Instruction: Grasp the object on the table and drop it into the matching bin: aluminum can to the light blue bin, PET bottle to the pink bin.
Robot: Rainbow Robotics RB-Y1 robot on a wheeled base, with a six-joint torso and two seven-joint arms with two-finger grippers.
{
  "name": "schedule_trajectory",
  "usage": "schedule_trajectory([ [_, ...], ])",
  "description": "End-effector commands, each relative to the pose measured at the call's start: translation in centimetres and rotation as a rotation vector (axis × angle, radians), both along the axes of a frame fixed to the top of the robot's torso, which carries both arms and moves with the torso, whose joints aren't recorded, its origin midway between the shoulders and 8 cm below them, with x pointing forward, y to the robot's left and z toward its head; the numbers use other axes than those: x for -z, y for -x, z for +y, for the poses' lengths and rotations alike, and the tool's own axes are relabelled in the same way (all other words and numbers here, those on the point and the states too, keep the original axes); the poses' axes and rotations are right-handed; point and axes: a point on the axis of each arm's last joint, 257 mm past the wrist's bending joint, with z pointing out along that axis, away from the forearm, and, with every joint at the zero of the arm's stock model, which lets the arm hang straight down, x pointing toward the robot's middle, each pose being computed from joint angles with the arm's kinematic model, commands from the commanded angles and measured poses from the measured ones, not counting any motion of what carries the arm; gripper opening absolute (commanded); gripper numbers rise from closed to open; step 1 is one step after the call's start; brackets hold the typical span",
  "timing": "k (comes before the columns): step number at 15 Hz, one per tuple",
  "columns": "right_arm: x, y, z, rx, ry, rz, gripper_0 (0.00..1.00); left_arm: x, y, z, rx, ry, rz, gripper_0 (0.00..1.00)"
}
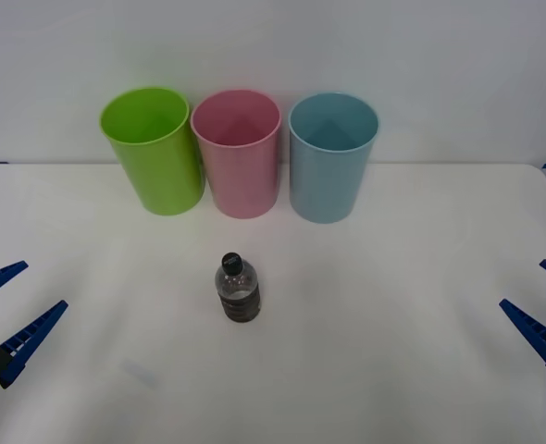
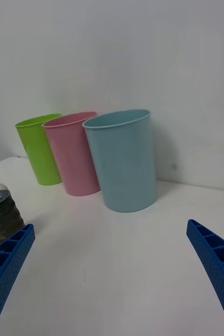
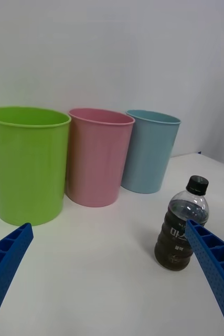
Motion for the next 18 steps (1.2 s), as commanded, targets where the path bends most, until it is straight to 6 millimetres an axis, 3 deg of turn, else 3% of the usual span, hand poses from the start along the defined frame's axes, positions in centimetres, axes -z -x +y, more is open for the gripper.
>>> schedule_trajectory([
  [1, 0.0, 0.0, 0.0, 0.0, 0.0, 0.0, 1.0, 0.0, 0.0, 0.0, 0.0, 0.0, 0.0, 1.0],
  [2, 1.1, 0.3, 0.1, 0.009, -0.013, 0.023, 1.0, 0.0, 0.0, 0.0, 0.0, 0.0, 0.0, 1.0],
  [7, 1.5, 0.4, 1.5, -0.033, -0.007, 0.033, 1.0, 0.0, 0.0, 0.0, 0.0, 0.0, 0.0, 1.0],
  [12, 3.3, 1.3, 3.2, -0.087, 0.01, 0.081, 1.0, 0.0, 0.0, 0.0, 0.0, 0.0, 0.0, 1.0],
  [18, 5.2, 1.8, 6.9, -0.175, 0.039, 0.092, 1.0, 0.0, 0.0, 0.0, 0.0, 0.0, 0.0, 1.0],
])
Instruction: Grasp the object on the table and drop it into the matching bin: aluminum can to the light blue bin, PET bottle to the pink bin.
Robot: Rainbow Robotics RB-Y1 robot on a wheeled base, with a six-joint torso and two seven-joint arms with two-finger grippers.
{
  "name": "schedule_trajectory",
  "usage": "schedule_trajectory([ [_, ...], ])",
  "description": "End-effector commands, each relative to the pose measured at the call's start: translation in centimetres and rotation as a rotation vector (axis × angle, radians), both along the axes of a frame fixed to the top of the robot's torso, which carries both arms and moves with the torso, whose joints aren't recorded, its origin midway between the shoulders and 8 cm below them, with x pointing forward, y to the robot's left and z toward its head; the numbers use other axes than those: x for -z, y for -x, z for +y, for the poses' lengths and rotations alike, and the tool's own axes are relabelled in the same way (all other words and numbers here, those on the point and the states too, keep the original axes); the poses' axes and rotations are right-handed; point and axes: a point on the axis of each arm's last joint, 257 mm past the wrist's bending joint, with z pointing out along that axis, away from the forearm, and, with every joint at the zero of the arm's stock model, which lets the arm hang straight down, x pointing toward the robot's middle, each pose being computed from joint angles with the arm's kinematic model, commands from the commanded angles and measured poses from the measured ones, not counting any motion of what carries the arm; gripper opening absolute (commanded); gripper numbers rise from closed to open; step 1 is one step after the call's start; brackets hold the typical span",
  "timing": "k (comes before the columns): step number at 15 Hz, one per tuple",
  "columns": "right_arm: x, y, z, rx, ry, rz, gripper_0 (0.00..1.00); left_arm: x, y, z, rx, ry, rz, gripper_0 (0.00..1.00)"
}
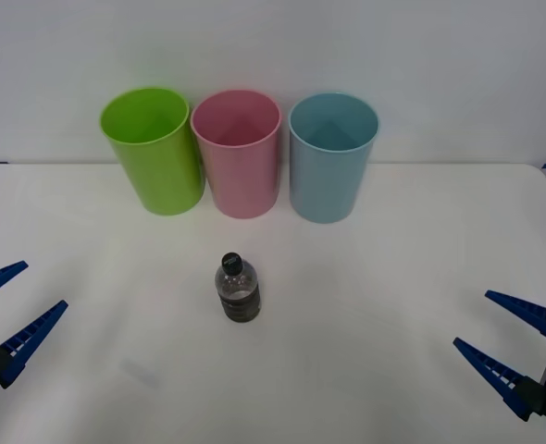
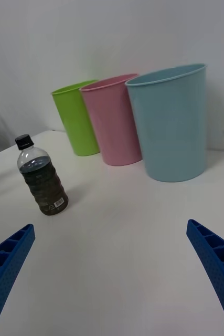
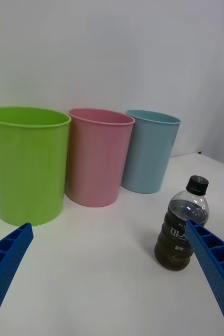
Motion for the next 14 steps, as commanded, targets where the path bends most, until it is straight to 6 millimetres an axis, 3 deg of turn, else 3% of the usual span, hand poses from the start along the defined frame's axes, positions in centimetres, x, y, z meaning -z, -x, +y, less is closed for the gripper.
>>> schedule_trajectory([
  [1, 0.7, -0.4, 1.7, -0.026, 0.039, -0.035, 1.0, 0.0, 0.0, 0.0, 0.0, 0.0, 0.0, 1.0],
  [5, 1.9, -2.3, 4.1, -0.017, 0.107, -0.094, 1.0, 0.0, 0.0, 0.0, 0.0, 0.0, 0.0, 1.0],
  [14, 4.1, -5.5, 13.1, -0.104, 0.088, -0.059, 1.0, 0.0, 0.0, 0.0, 0.0, 0.0, 0.0, 1.0],
])
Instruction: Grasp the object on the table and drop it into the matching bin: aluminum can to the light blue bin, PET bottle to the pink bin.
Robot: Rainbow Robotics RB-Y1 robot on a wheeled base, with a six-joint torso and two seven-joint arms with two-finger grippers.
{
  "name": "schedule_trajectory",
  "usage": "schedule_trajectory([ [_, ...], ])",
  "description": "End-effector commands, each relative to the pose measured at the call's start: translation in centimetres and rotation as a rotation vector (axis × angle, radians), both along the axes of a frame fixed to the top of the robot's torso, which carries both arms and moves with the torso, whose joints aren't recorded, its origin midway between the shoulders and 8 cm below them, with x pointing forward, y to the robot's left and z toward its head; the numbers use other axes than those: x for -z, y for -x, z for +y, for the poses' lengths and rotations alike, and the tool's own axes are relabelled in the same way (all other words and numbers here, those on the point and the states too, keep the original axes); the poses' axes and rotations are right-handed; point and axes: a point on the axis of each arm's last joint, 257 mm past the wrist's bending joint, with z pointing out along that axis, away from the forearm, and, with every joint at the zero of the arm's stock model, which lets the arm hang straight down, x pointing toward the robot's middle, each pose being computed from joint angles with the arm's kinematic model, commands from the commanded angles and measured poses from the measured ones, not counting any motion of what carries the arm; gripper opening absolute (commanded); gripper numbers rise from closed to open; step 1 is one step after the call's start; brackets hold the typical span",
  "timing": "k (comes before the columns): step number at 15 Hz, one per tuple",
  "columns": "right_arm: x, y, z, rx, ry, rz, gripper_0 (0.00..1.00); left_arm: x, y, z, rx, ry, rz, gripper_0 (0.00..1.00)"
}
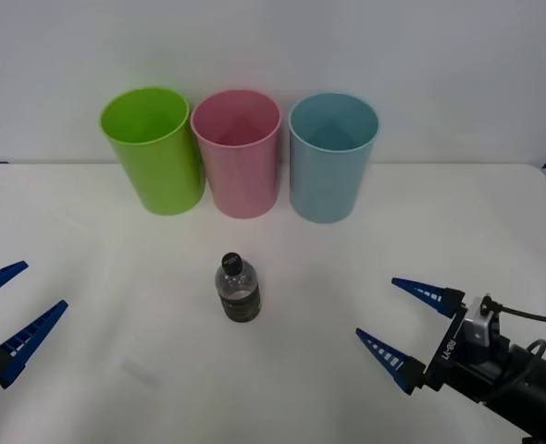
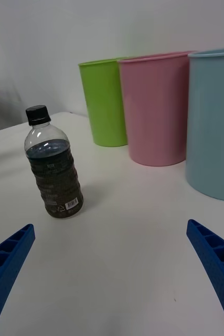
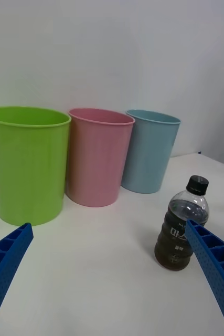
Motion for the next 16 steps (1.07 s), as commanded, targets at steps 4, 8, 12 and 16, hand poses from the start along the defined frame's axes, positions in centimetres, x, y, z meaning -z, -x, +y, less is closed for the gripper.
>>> schedule_trajectory([
  [4, 2.2, -2.9, 5.0, -0.076, -0.001, 0.037, 1.0, 0.0, 0.0, 0.0, 0.0, 0.0, 0.0, 1.0],
  [8, 3.0, -4.5, 8.3, -0.102, -0.002, 0.047, 1.0, 0.0, 0.0, 0.0, 0.0, 0.0, 0.0, 1.0],
  [12, 3.8, -5.0, 11.7, -0.122, 0.025, 0.047, 1.0, 0.0, 0.0, 0.0, 0.0, 0.0, 0.0, 1.0],
  [16, 4.1, -4.4, 14.5, -0.151, 0.033, 0.047, 1.0, 0.0, 0.0, 0.0, 0.0, 0.0, 0.0, 1.0],
])
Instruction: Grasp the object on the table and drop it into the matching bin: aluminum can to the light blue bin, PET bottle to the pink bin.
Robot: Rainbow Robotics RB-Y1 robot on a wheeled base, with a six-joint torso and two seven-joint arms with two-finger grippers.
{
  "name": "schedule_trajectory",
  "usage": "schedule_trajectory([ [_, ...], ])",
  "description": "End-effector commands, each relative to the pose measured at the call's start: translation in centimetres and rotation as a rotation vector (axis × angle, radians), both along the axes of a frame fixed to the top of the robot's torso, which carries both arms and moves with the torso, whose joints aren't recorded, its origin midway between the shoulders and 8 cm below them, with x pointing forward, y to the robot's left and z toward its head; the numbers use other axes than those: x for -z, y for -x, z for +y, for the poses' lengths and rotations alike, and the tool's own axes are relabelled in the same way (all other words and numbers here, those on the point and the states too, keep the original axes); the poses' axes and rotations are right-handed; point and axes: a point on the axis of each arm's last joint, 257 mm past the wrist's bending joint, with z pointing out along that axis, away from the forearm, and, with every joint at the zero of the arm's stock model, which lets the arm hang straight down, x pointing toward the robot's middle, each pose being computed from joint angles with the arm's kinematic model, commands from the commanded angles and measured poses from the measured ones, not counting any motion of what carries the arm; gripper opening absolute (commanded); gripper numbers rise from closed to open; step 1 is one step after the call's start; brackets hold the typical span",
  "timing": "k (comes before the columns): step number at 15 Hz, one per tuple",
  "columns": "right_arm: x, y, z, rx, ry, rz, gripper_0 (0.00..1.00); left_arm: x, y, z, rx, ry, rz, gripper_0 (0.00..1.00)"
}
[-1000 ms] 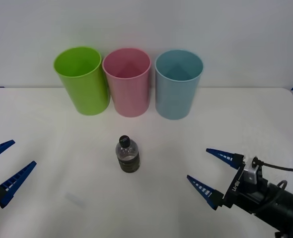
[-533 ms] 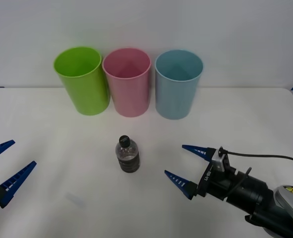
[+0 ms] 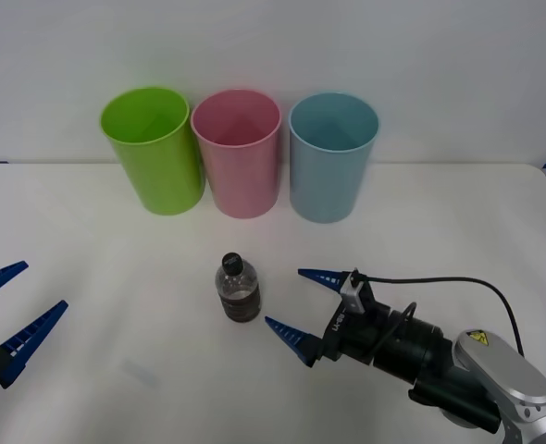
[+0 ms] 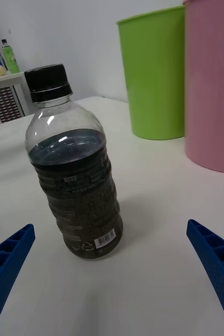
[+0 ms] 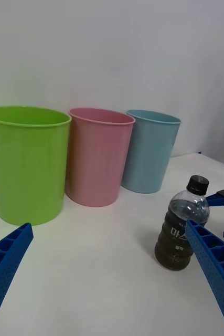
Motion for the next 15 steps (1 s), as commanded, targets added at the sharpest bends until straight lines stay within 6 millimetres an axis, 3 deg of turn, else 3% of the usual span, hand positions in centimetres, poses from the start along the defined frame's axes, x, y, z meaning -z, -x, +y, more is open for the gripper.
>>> schedule_trajectory([
  [1, 0.2, 0.5, 1.9, -0.02, 0.005, 0.0, 1.0, 0.0, 0.0, 0.0, 0.0, 0.0, 0.0, 1.0],
  [9, -0.1, -0.3, 5.9, 0.013, 0.013, -0.019, 1.0, 0.0, 0.0, 0.0, 0.0, 0.0, 0.0, 1.0],
  [15, -0.3, -1.1, 7.6, 0.034, 0.033, -0.029, 1.0, 0.0, 0.0, 0.0, 0.0, 0.0, 0.0, 1.0],
])
